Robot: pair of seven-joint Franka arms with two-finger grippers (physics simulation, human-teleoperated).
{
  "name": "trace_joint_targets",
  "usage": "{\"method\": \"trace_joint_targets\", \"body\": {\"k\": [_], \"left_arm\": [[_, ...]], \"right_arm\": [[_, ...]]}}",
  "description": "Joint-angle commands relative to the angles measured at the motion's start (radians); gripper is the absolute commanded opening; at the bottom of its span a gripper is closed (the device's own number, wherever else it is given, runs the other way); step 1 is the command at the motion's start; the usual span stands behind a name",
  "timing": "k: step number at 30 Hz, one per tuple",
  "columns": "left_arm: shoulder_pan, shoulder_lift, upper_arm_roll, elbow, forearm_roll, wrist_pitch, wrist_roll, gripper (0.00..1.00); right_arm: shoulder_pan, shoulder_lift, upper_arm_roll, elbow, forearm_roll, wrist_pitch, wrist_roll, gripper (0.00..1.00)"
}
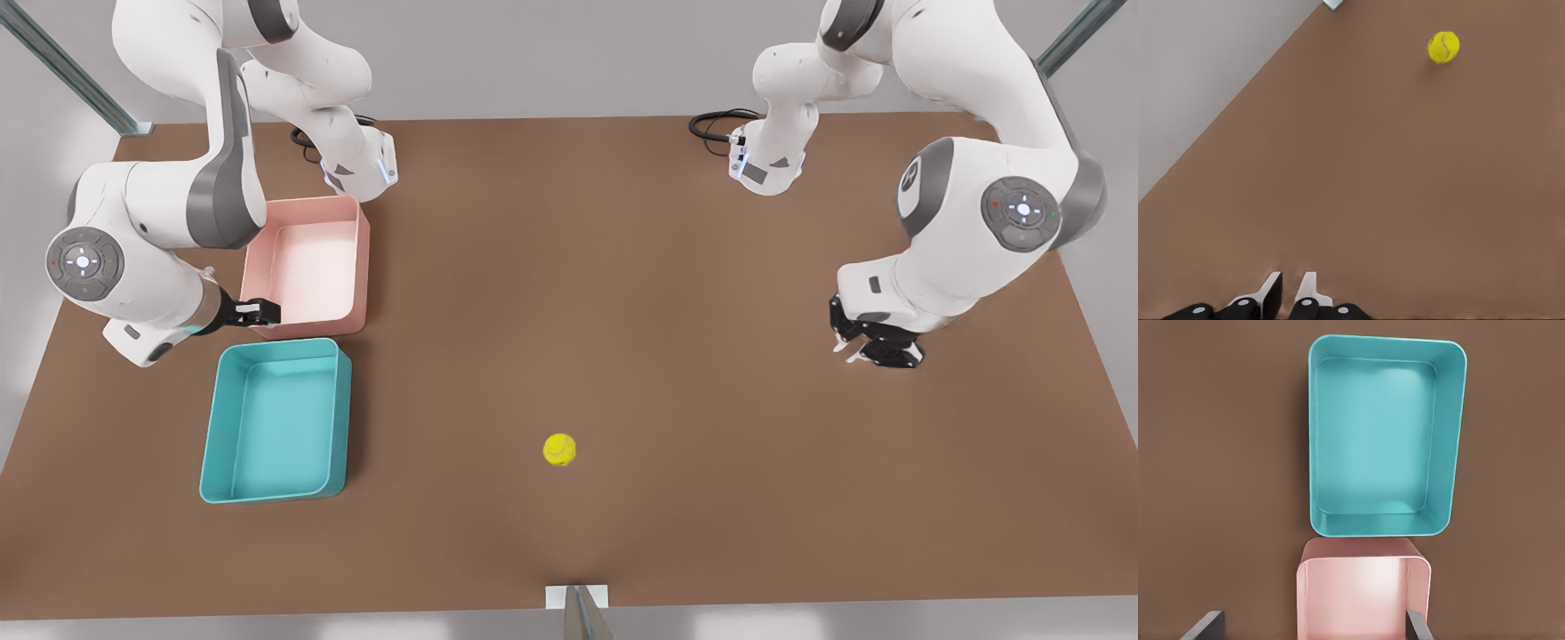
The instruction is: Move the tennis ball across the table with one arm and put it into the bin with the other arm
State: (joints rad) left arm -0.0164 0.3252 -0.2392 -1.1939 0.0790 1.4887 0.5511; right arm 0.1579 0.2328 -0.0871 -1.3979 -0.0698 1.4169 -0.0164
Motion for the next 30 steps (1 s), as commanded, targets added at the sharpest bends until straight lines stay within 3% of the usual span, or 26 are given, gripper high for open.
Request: {"method": "trace_joint_targets", "body": {"k": [1, 2, 7, 8, 9, 10, 13, 16, 18, 21, 30], "left_arm": [[-0.004, -0.052, 0.03, -0.087, -0.021, -0.183, -0.951, 1.0], [-0.024, -0.043, 0.08, -0.09, -0.074, -0.166, -0.956, 1.0], [-0.022, -0.054, 0.04, -0.168, -0.068, -0.131, -0.955, 1.0], [-0.019, -0.107, -0.003, -0.283, -0.038, -0.022, -0.955, 1.0], [-0.019, -0.109, -0.003, -0.289, -0.039, -0.018, -0.953, 1.0], [-0.019, -0.107, -0.006, -0.289, -0.041, -0.028, -0.953, 1.0], [-0.005, -0.106, -0.006, -0.289, -0.041, -0.034, -0.933, 1.0], [-0.005, -0.103, -0.006, -0.289, -0.041, -0.028, -0.933, 1.0], [0.003, -0.101, -0.006, -0.288, -0.038, -0.027, -0.932, 1.0], [0.019, -0.094, -0.006, -0.289, -0.039, -0.025, -0.932, 1.0], [0.023, -0.086, -0.006, -0.288, -0.041, -0.033, -0.932, 1.0]], "right_arm": [[0.0, -0.001, 0.0, 0.0, 0.001, -0.001, 0.0, 1.0], [0.0, -0.001, 0.0, 0.0, 0.001, -0.001, 0.0, 1.0], [0.014, 0.028, 0.007, 0.008, 0.004, 0.014, 0.003, 1.0], [0.049, 0.115, 0.009, 0.092, 0.059, 0.034, 0.0, 1.0], [0.089, 0.213, 0.03, 0.171, 0.091, 0.06, 0.009, 1.0], [0.164, 0.327, 0.046, 0.276, 0.091, 0.152, 0.064, 1.0], [0.207, 0.503, 0.06, 0.298, 0.097, 0.594, 0.207, 1.0], [0.227, 0.602, 0.061, 0.298, 0.114, 0.864, 0.205, 1.0], [0.249, 0.701, 0.061, 0.408, 0.145, 0.916, 0.207, 1.0], [0.247, 0.729, 0.104, 0.415, 0.159, 1.008, 0.196, 1.0], [0.29, 0.766, 0.102, 0.338, 0.14, 1.11, 0.167, 1.0]]}}
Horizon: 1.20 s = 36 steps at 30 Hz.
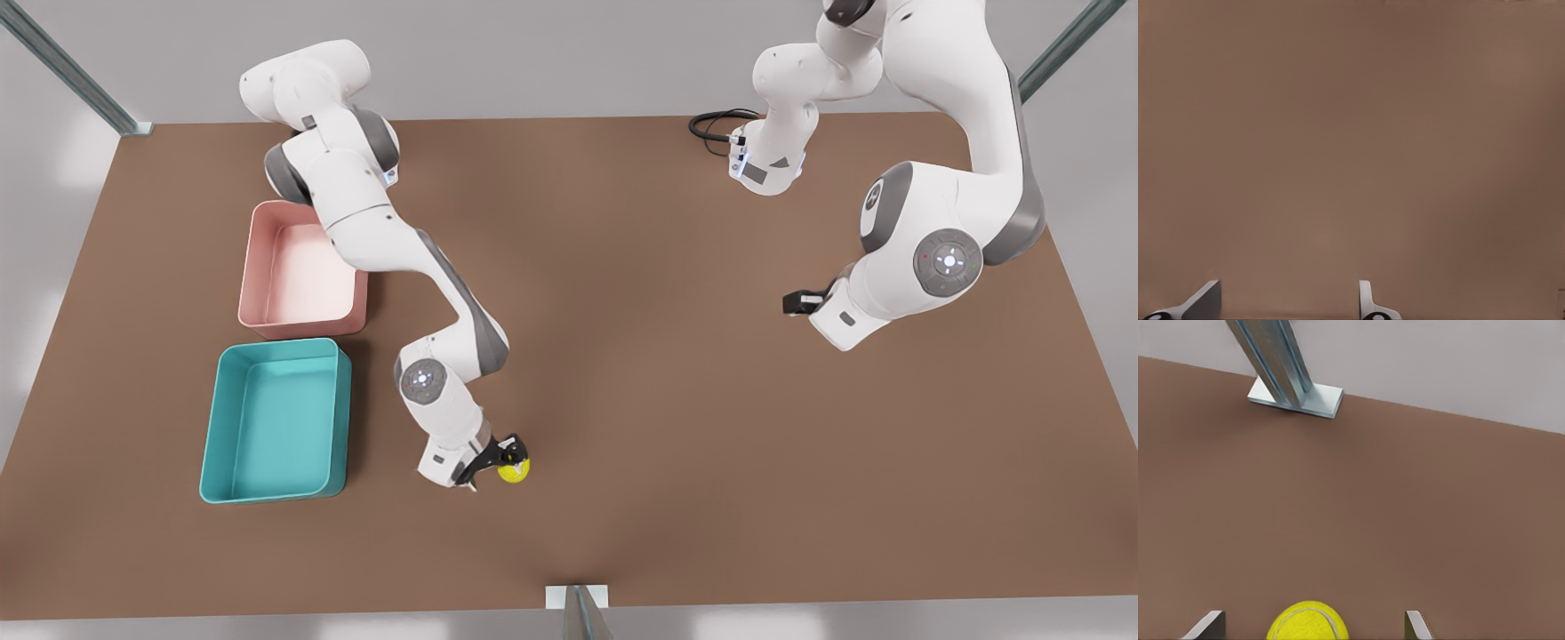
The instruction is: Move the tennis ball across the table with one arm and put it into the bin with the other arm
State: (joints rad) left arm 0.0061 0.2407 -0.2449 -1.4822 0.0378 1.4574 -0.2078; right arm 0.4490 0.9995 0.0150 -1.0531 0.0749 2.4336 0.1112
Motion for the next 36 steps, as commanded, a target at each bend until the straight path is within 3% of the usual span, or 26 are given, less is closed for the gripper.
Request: {"method": "trace_joint_targets", "body": {"k": [1, 15, 33, 34, 36], "left_arm": [[0.0, 0.0, -0.001, 0.0, -0.001, -0.002, -0.173, 1.0], [-0.002, 0.0, -0.001, -0.001, -0.001, -0.022, -0.173, 1.0], [-0.003, 0.008, -0.002, -0.007, -0.001, -0.025, -0.173, 1.0], [-0.003, 0.006, -0.002, -0.007, -0.001, -0.025, -0.173, 1.0], [-0.003, 0.006, -0.002, -0.007, -0.001, -0.032, -0.173, 1.0]], "right_arm": [[0.01, -0.001, -0.001, -0.019, -0.009, 0.1, 0.038, 1.0], [0.05, 0.045, -0.01, -0.111, -0.001, 0.209, 0.048, 1.0], [0.059, 0.134, -0.018, -0.097, -0.003, 0.337, 0.05, 1.0], [0.059, 0.139, -0.018, -0.09, -0.003, 0.337, 0.048, 0.99], [0.06, 0.14, -0.02, -0.088, -0.004, 0.337, 0.048, 0.79]]}}
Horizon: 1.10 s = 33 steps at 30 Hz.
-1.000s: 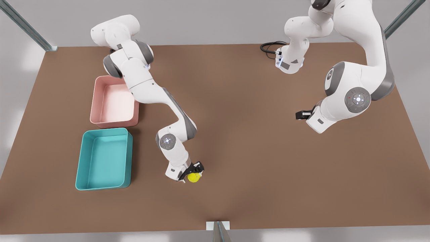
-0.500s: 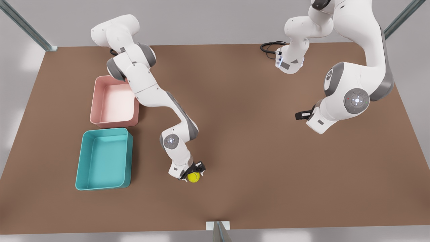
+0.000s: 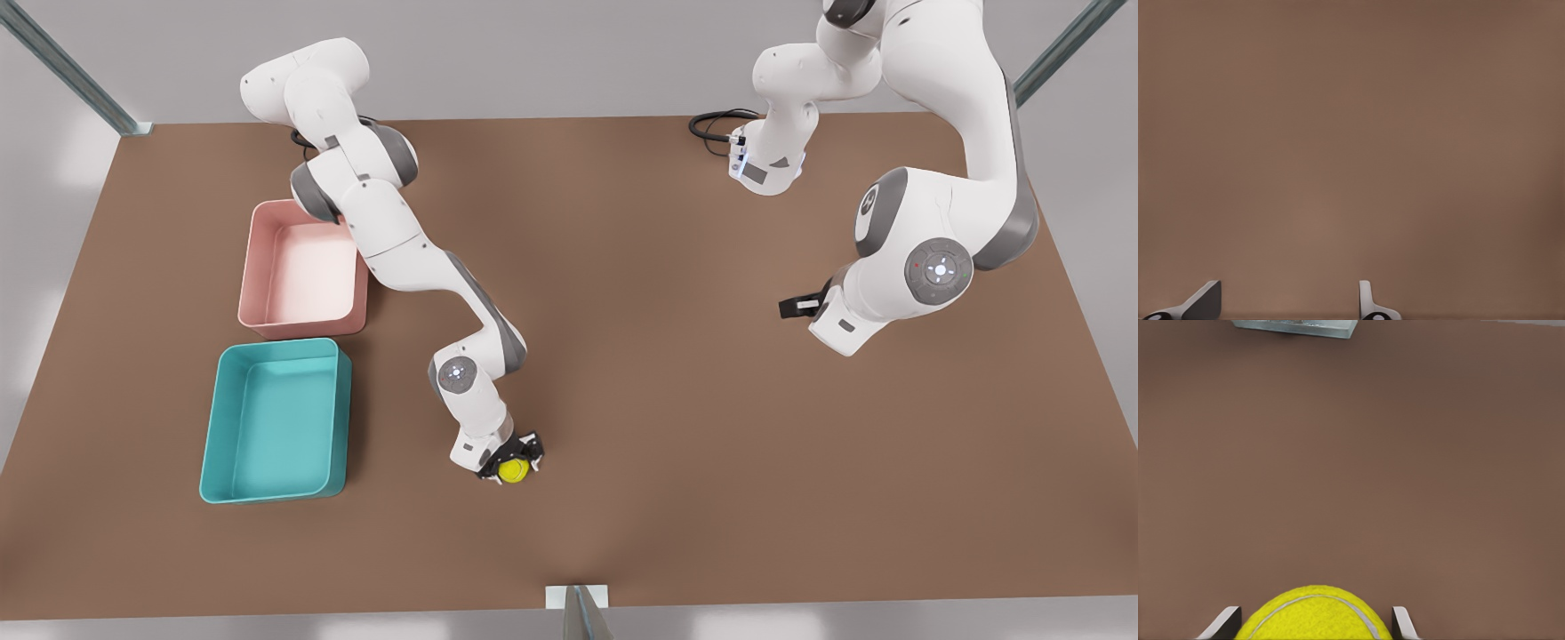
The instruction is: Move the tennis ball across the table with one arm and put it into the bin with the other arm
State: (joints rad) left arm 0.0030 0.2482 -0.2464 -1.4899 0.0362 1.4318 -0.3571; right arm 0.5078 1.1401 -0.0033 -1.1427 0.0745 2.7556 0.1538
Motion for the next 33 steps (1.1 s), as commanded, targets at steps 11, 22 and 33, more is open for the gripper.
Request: {"method": "trace_joint_targets", "body": {"k": [11, 22, 33], "left_arm": [[0.0, -0.001, -0.001, 0.0, 0.001, -0.01, -0.023, 1.0], [-0.001, 0.0, -0.001, 0.0, 0.001, -0.013, -0.023, 1.0], [-0.003, 0.003, -0.002, -0.001, 0.001, -0.013, -0.023, 1.0]], "right_arm": [[-0.153, -0.186, 0.009, 0.054, 0.01, -0.445, -0.22, 0.6], [-0.385, -0.326, -0.228, -0.006, -0.002, -1.015, -0.681, 0.59], [-0.247, -0.371, -0.195, 0.098, 0.071, -1.275, -0.142, 1.0]]}}
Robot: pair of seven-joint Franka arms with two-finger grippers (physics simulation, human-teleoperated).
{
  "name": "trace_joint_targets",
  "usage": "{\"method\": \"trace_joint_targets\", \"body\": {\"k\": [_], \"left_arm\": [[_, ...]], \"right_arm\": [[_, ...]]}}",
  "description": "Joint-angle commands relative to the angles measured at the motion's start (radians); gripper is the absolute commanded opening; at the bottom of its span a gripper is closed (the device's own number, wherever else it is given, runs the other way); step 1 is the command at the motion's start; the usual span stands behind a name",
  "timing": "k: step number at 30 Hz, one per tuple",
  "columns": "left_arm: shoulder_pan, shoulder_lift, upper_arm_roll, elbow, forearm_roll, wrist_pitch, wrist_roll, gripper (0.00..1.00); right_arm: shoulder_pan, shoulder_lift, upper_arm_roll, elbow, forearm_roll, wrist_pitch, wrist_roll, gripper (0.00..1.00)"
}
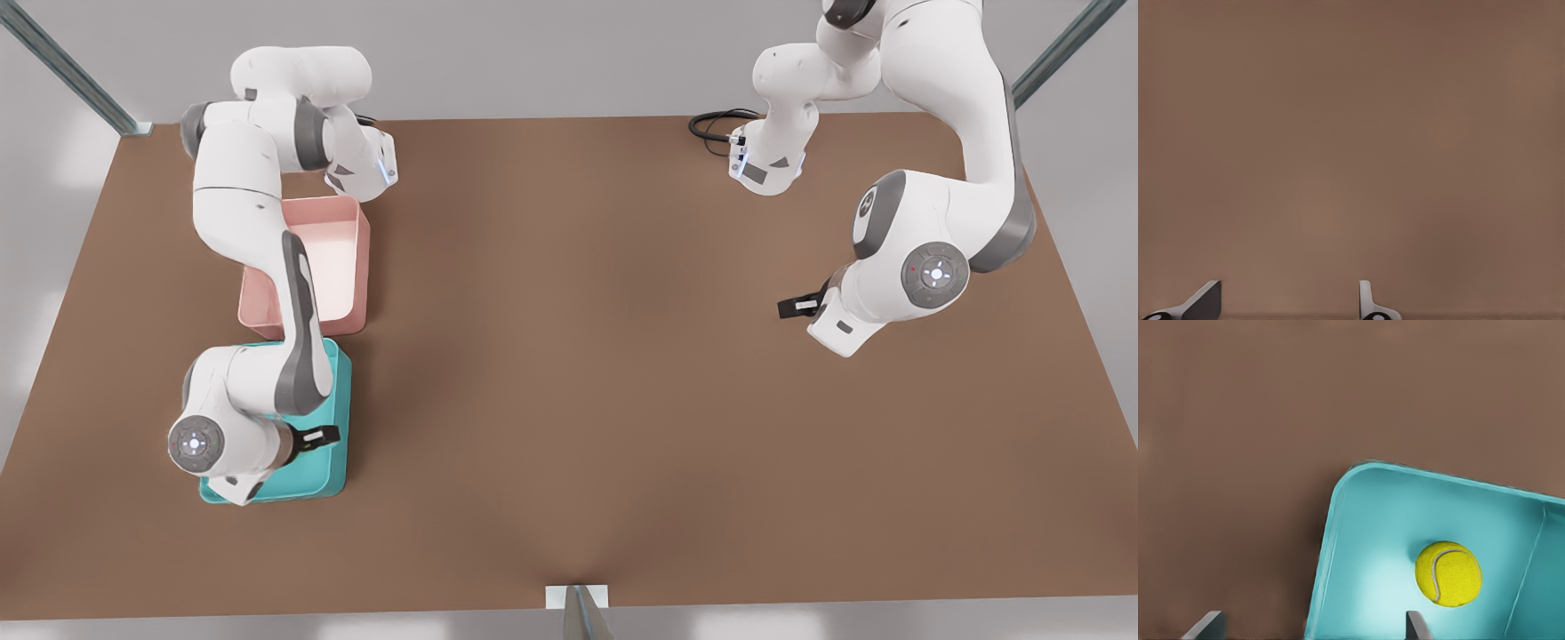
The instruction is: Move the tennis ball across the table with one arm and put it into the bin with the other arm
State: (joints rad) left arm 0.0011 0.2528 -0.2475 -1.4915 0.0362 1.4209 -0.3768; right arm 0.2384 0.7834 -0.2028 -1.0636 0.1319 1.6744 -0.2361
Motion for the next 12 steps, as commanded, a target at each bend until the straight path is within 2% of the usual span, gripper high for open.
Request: {"method": "trace_joint_targets", "body": {"k": [1, 3, 4, 5, 8, 9, 12], "left_arm": [[0.0, -0.001, -0.001, 0.0, 0.001, -0.002, -0.004, 1.0], [-0.001, -0.006, -0.003, 0.005, 0.001, -0.002, -0.005, 1.0], [-0.001, -0.004, -0.003, 0.005, 0.001, 0.0, -0.007, 1.0], [0.003, -0.004, -0.003, 0.011, -0.002, 0.001, -0.008, 1.0], [-0.01, 0.0, -0.003, 0.01, -0.018, 0.01, -0.005, 1.0], [-0.009, 0.0, -0.022, 0.011, -0.022, 0.036, -0.005, 1.0], [0.008, -0.012, -0.046, 0.023, -0.025, -0.023, -0.005, 1.0]], "right_arm": [[0.067, -0.073, -0.009, 0.019, 0.0, -0.283, 0.354, 1.0], [0.058, -0.269, 0.022, -0.024, -0.119, -0.4, 0.449, 1.0], [-0.025, -0.432, 0.112, -0.156, -0.152, -0.403, 0.451, 1.0], [-0.077, -0.519, 0.12, -0.252, -0.15, -0.392, 0.429, 1.0], [-0.105, -0.611, 0.123, -0.36, -0.156, -0.389, 0.416, 1.0], [-0.105, -0.641, 0.123, -0.4, -0.15, -0.337, 0.416, 1.0], [-0.106, -0.656, 0.123, -0.417, -0.147, -0.318, 0.416, 1.0]]}}
